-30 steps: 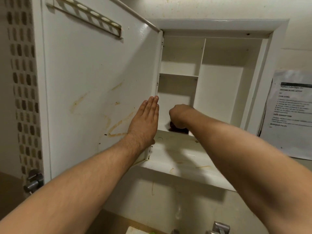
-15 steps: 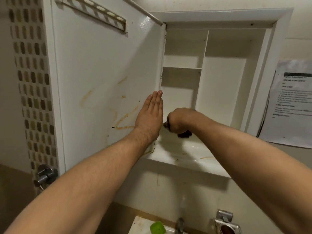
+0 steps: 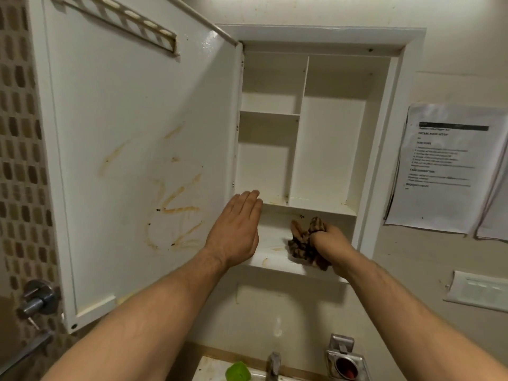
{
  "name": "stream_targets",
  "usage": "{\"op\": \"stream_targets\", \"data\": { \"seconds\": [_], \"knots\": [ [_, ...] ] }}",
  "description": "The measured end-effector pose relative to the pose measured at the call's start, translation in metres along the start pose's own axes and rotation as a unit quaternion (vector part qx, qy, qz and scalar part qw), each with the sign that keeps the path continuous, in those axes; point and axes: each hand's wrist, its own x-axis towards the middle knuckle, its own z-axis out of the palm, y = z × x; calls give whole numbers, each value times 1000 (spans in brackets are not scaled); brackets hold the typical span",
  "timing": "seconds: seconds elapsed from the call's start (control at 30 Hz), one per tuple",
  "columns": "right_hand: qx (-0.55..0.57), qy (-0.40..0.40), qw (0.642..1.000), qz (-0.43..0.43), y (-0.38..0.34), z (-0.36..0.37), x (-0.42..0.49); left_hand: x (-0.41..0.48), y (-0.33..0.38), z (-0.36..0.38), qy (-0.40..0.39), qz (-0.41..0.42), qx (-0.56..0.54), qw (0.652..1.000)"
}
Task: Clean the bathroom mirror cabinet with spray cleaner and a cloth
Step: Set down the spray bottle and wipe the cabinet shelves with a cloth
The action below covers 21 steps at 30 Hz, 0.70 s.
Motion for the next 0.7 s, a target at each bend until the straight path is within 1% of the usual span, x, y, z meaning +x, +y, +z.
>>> {"op": "stream_targets", "data": {
  "seconds": [0.03,0.07,0.1,0.13,0.17,0.2,0.23,0.27,0.3,0.33,0.37,0.4,0.43,0.47,0.5,0.53,0.6,0.63,0.67,0.7],
  "knots": [
    [0,-3,1000,-12,1,5,-3,-1,0,1,-6,-4,-6,1000],
    [-29,-3,999,-44,1,10,-7,-2,0,2,-12,-11,-6,1000],
    [-76,10,992,-95,-1,17,-10,-2,-2,3,-14,-19,-3,1000],
    [-110,42,980,-158,-7,23,-10,-1,-4,3,-14,-28,-2,999],
    [-116,77,963,-230,-17,29,-9,-1,-6,3,-15,-37,-5,999],
    [-113,110,939,-306,-30,33,-7,0,-7,3,-13,-43,-11,999],
    [-124,146,902,-386,-44,36,-1,1,-8,3,-8,-46,-18,999],
    [-169,182,854,-458,-61,38,7,1,-8,3,-1,-50,-27,998],
    [-242,207,797,-513,-77,40,16,2,-7,3,8,-56,-37,998],
    [-343,209,742,-537,-91,41,24,3,-6,1,16,-64,-49,997],
    [-477,186,681,-524,-103,42,36,3,-7,0,25,-74,-60,995],
    [-620,152,611,-467,-113,44,44,4,-7,-1,33,-83,-68,994],
    [-731,114,545,-395,-118,47,52,4,-9,-2,37,-89,-74,993],
    [-794,82,500,-336,-120,52,58,5,-12,-2,37,-92,-81,992],
    [-817,61,488,-301,-122,58,62,7,-16,-3,37,-89,-88,991],
    [-817,45,501,-282,-124,66,64,6,-19,-3,37,-87,-94,991],
    [-786,10,564,-253,-129,76,65,5,-21,-4,27,-78,-99,992],
    [-775,-12,588,-232,-127,79,62,2,-20,-4,19,-75,-98,992],
    [-766,-20,603,-220,-128,79,61,2,-19,-4,14,-76,-101,992],
    [-762,-19,609,-218,-128,80,60,-2,-19,-3,15,-81,-102,991]
  ]
}}
